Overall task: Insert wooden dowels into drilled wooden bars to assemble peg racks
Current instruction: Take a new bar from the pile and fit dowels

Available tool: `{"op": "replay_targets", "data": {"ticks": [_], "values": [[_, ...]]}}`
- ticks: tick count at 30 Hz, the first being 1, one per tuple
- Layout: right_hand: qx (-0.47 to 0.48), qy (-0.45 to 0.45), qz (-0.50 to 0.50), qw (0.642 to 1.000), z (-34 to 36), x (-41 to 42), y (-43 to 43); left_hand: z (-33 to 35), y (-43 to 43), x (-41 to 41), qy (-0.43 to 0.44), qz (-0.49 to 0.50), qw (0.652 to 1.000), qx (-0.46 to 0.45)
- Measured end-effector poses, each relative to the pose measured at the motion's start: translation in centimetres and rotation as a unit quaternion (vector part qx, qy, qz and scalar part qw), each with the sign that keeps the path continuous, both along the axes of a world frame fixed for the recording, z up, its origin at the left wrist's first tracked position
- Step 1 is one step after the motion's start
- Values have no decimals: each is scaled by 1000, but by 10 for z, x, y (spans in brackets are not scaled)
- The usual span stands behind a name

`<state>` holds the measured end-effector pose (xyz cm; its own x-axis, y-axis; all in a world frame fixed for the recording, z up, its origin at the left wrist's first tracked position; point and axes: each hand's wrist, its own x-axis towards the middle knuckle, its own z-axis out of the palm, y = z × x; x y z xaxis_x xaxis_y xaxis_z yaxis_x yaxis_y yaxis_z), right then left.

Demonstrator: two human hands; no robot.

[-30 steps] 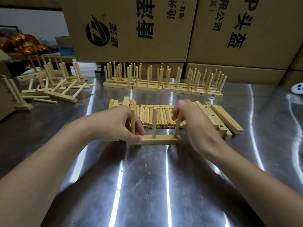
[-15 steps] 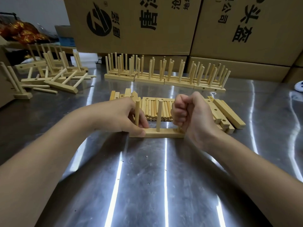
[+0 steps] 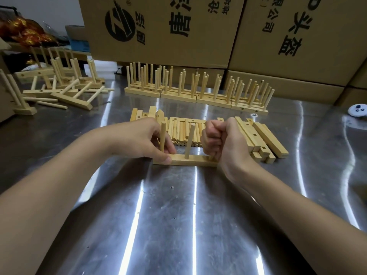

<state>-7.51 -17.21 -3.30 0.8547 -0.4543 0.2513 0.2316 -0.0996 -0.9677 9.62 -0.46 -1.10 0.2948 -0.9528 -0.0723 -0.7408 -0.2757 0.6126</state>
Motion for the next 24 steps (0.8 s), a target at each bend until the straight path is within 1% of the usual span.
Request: {"op": "replay_targets", "data": {"ticks": [9,12,16,18,21,24], "values": [[9,-6,-18,1000,1,0,4,0,-2,0,17,3,1000,-1],[9,1,-18,1000,3,-1,6,-1,-1,-1,22,9,1000,-7],[24,24,-33,999,1,-1,7,-1,-2,-4,6,14,1000,-7],[14,19,-45,999,3,1,9,0,-3,-9,-9,21,1000,0],[1,21,-54,998,5,-3,12,-2,-5,-16,-11,48,999,1],[-7,30,-50,998,4,-5,9,-3,-6,-18,-5,54,998,-6]]}}
